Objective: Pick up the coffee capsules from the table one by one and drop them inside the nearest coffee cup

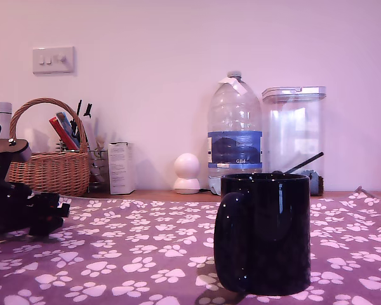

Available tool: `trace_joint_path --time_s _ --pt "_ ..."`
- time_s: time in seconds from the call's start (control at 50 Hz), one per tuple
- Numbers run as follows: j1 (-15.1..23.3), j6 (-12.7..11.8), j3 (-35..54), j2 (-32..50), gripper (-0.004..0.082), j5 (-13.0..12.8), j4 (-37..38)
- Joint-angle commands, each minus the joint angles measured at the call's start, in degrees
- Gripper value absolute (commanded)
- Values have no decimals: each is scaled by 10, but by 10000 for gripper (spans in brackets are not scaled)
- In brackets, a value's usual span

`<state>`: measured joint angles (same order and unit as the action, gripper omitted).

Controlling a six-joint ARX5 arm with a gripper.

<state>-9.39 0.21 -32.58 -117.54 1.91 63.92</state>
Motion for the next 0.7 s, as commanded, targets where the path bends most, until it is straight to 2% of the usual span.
trace_joint_path --time_s 0.0,0.24,0.38,0.54,0.56,0.68 --pt "-1 3 -2 -11 107 2 7" --pt "6 3 -2 -9 107 8 18" --pt "12 3 -2 -2 107 32 17" --pt "12 9 0 25 107 76 -8" --pt "12 19 0 30 107 83 -13" --pt "11 42 0 64 108 118 -56"
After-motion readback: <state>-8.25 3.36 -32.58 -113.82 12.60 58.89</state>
